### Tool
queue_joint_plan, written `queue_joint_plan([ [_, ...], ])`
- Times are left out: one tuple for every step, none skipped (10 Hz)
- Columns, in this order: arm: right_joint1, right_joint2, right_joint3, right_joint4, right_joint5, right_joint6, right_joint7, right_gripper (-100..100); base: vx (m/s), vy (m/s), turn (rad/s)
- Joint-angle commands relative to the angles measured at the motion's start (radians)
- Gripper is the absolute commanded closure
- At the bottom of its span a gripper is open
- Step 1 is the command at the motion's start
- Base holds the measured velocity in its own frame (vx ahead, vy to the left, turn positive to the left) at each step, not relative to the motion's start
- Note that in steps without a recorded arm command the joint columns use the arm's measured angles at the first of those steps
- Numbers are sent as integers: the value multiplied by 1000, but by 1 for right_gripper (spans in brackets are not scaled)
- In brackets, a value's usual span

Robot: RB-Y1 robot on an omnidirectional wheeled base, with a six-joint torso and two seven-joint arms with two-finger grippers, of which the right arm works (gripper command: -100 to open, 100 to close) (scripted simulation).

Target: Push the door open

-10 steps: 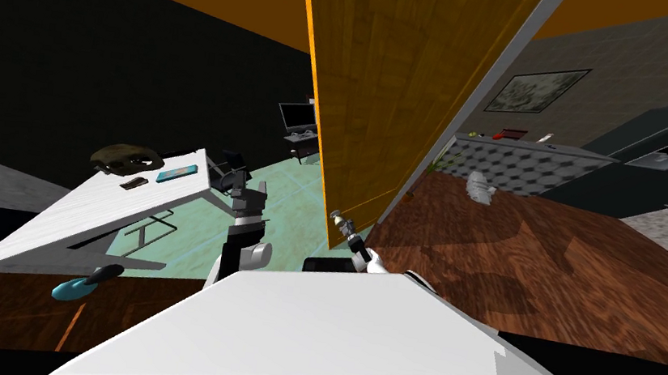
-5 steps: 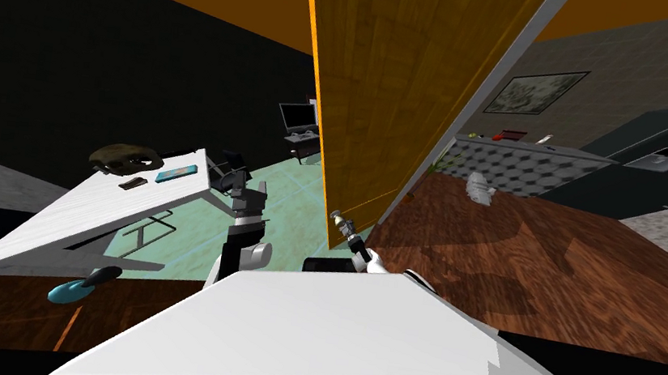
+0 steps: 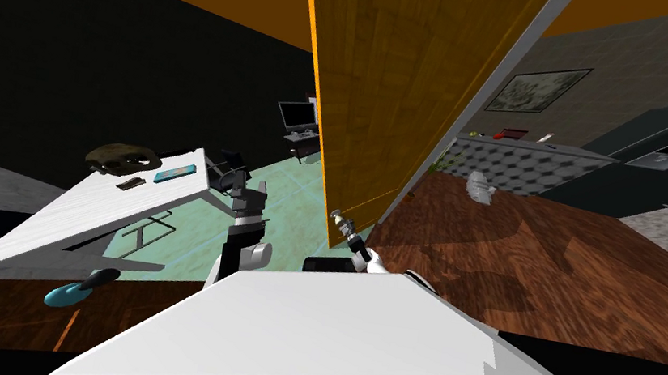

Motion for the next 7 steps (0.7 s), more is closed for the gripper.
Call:
queue_joint_plan([
  [3,1,11,-6,-13,4,-37,-100,-17,-60,-11],
  [5,2,16,-9,-20,5,-56,-100,-57,-86,15],
  [7,4,22,-13,-28,7,-78,-100,-95,-73,20],
  [9,6,29,-17,-37,10,-102,-100,-99,-59,5],
  [11,9,37,-22,-46,12,-129,-100,-76,-63,2],
  [14,13,45,-27,-57,15,-157,-100,-71,-82,6],
  [17,18,54,-32,-67,18,-185,-100,-78,-92,10],
])
